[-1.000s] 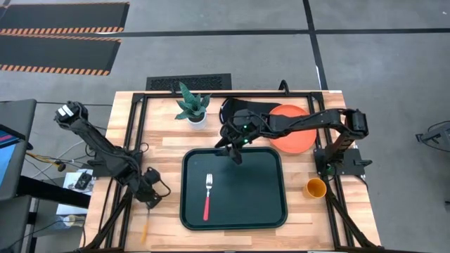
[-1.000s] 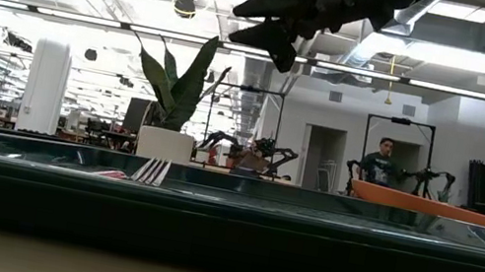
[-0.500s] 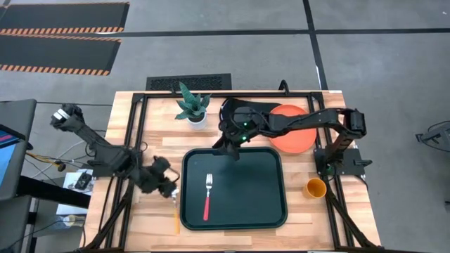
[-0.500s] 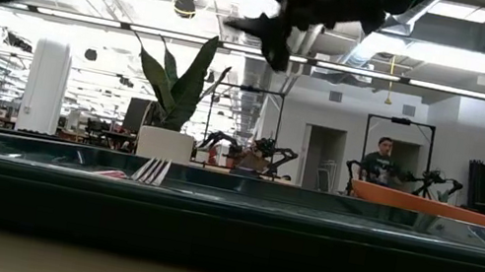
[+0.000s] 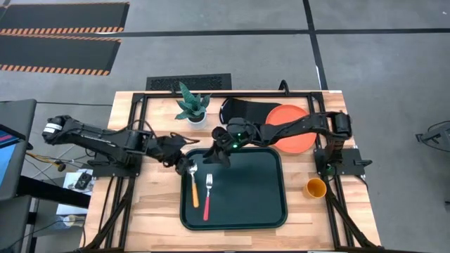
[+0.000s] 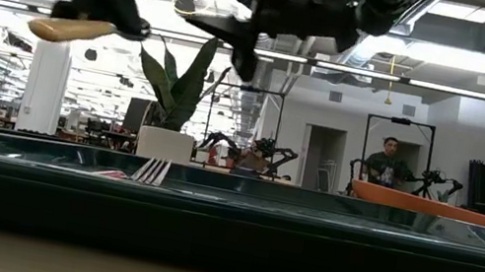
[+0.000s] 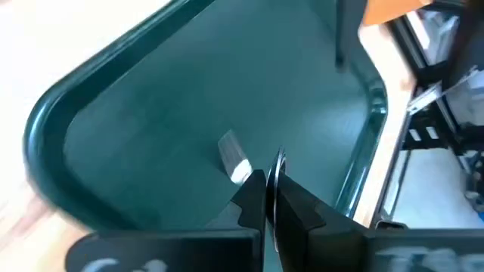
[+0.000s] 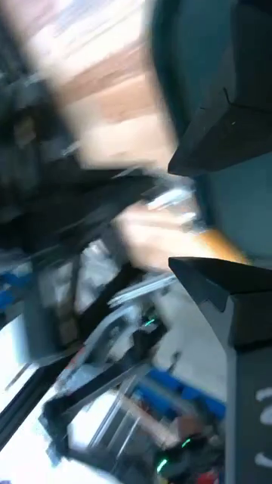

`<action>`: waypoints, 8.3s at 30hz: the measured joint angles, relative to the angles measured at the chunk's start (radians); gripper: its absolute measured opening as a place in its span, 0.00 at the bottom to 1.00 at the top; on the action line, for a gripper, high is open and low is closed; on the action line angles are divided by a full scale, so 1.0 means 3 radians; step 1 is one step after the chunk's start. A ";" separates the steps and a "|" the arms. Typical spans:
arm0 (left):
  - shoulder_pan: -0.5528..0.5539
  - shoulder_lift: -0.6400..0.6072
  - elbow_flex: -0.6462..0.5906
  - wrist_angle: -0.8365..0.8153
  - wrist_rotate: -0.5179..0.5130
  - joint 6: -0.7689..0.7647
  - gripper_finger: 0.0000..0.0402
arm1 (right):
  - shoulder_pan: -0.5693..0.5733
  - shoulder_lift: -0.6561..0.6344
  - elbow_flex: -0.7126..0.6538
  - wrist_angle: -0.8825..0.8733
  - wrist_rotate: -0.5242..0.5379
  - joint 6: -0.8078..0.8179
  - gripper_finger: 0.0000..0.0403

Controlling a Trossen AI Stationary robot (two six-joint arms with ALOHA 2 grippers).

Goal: Pick and place plate/cup/fork/spoon on tray
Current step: Put the yellow spoon on the black tray to the left side of the pink fork, then put the orange plate on the black tray to the right side of the pink fork

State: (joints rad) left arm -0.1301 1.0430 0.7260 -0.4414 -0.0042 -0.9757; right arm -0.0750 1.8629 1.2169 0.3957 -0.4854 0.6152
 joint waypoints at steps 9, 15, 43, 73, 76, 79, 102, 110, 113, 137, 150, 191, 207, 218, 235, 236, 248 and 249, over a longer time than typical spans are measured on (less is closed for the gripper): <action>0.0163 0.0202 0.0002 0.0533 0.0432 0.0392 0.00 | -0.0001 0.0229 0.0018 0.0438 0.0007 0.0232 0.52; 0.0160 0.0258 0.0002 0.0709 0.0461 0.0484 0.00 | 0.0018 0.0257 0.0035 0.0443 0.0004 0.0213 0.52; 0.0158 0.0257 -0.0005 0.0822 0.0361 0.0552 0.00 | 0.0048 0.0248 0.0041 0.0281 -0.0013 0.0104 0.02; -0.0125 -0.0332 0.0005 -0.0784 -0.0120 -0.0221 0.51 | 0.0182 0.0966 0.0146 0.0581 0.0492 0.0502 0.00; -0.0175 -0.0497 0.0005 -0.0923 -0.0378 -0.0330 0.51 | 0.0230 0.1133 0.0248 0.0642 0.0497 0.0562 0.00; -0.0208 -0.0619 0.0004 -0.0981 -0.0548 -0.0371 0.51 | 0.0248 0.1245 0.0331 0.0633 0.0533 0.0570 0.00; -0.0221 -0.0704 0.0002 -0.1011 -0.0846 -0.0343 0.51 | 0.0251 0.1278 0.0359 0.0267 0.0666 0.0355 0.10; -0.0221 -0.0704 0.0002 -0.1010 -0.0917 -0.0345 0.51 | 0.0247 0.1278 0.0359 0.0254 0.0664 0.0322 0.22; -0.0221 -0.0704 0.0002 -0.1009 -0.0950 -0.0347 0.51 | 0.0247 0.1278 0.0359 0.0252 0.0657 0.0275 0.28; -0.0221 -0.0704 0.0002 -0.1005 -0.1081 -0.0288 0.51 | -0.0578 -0.0260 0.0359 -0.1872 0.0176 -0.0841 0.55; -0.0221 -0.0704 0.0002 -0.1005 -0.1276 -0.0283 0.51 | -0.1480 -0.1709 -0.0567 -0.3798 0.1522 -0.1641 0.55; -0.0221 -0.0656 -0.0001 -0.1017 -0.1513 -0.0409 0.51 | -0.1045 -0.2134 -0.1547 -0.4104 0.2078 -0.0829 0.55; -0.0222 -0.0656 -0.0001 -0.1025 -0.1514 -0.0375 0.51 | -0.0173 -0.2024 -0.1935 -0.4073 0.2350 -0.0476 0.54; -0.0222 -0.0656 -0.0001 -0.1025 -0.1516 -0.0375 0.51 | -0.0149 -0.1642 -0.1936 -0.4083 0.2472 -0.0068 0.40; -0.0222 -0.0656 -0.0001 -0.1029 -0.1536 -0.0362 0.51 | -0.0153 -0.1820 -0.1313 -0.4564 0.2765 0.0122 0.01; -0.0222 -0.0657 -0.0001 -0.1029 -0.1555 -0.0364 0.51 | -0.0154 -0.1850 -0.1231 -0.4631 0.2802 0.0121 0.01; -0.0222 -0.0656 -0.0001 -0.1029 -0.1584 -0.0366 0.51 | -0.0068 -0.2075 -0.0289 -0.4749 0.3114 -0.0181 0.00; -0.0222 -0.0657 -0.0001 -0.1029 -0.1584 -0.0364 0.51 | -0.0018 -0.2069 -0.0220 -0.4724 0.3107 -0.0291 0.00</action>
State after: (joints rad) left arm -0.1967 0.8459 0.7258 -0.7502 -0.4793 -1.0851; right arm -0.0804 1.2421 1.1508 -1.0214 0.4466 0.5279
